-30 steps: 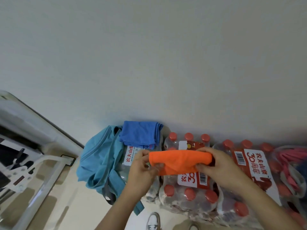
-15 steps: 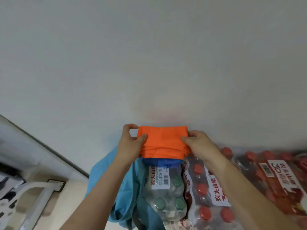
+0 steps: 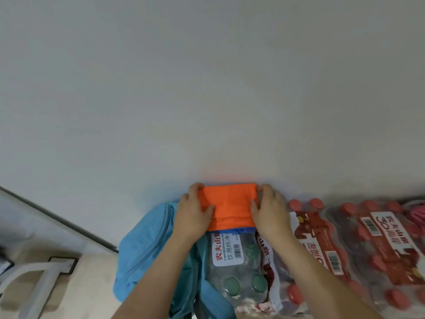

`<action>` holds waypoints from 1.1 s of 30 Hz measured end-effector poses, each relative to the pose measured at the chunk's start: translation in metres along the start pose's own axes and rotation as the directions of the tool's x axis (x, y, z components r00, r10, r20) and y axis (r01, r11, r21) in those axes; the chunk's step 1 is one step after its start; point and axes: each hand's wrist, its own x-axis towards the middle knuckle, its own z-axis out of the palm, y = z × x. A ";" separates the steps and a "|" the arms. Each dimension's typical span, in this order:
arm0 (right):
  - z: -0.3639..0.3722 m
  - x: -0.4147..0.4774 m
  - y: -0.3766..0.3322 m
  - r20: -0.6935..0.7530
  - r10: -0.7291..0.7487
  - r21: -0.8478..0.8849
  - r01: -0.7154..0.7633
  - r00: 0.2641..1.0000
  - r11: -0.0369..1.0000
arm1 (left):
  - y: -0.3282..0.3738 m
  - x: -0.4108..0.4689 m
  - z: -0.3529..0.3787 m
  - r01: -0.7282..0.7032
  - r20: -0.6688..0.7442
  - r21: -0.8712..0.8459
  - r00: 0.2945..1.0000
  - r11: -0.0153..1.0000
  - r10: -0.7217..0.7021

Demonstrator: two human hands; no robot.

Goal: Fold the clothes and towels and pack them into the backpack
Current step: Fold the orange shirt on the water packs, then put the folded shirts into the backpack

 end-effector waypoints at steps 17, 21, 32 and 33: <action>-0.038 -0.055 -0.032 -0.041 -0.327 0.092 0.330 0.944 0.940 | -0.010 -0.059 -0.062 -0.037 -0.248 -0.227 0.969 0.973 -0.021; -0.027 -0.094 -0.046 0.288 -0.293 0.260 0.220 0.912 0.940 | -0.045 -0.136 -0.059 0.087 0.021 -0.159 0.996 0.983 -0.085; 0.027 -0.143 -0.059 0.443 -0.373 -0.157 0.480 0.815 0.863 | -0.114 -0.148 -0.027 0.180 -0.255 0.270 0.961 0.946 -0.110; 0.028 -0.146 -0.061 0.409 -0.378 -0.193 0.483 0.831 0.854 | -0.117 -0.140 -0.029 0.237 -0.234 0.389 0.960 0.890 -0.154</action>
